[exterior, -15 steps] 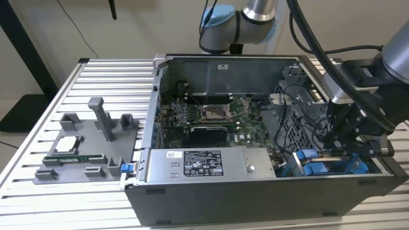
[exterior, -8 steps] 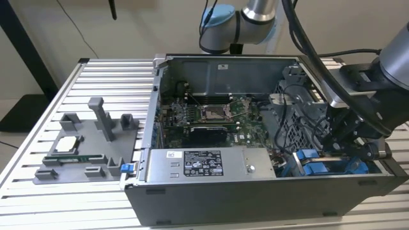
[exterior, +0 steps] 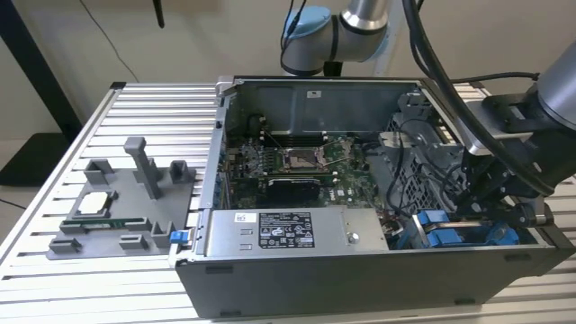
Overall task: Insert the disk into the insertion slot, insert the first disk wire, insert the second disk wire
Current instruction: 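Insert the second disk wire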
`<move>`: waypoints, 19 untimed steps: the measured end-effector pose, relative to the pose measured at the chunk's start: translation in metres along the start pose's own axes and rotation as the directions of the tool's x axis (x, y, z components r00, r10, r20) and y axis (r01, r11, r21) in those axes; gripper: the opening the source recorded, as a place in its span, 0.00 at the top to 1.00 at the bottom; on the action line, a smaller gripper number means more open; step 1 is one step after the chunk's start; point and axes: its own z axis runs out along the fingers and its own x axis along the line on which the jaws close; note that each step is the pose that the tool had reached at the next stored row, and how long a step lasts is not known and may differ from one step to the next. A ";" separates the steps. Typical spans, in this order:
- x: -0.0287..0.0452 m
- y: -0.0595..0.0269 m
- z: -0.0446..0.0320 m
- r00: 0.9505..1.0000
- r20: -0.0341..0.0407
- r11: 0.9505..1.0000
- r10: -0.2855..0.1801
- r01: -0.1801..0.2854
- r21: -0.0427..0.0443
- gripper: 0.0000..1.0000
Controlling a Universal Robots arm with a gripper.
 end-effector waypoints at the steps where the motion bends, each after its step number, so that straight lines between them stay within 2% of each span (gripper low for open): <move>1: 0.0000 -0.0002 -0.0001 1.000 0.000 1.000 0.000 0.000 0.000 1.00; 14: 0.0005 -0.0038 0.0028 1.000 -0.001 1.000 0.000 0.000 0.000 1.00; 19: 0.0013 -0.0038 0.0070 1.000 0.000 1.000 0.000 0.000 0.000 1.00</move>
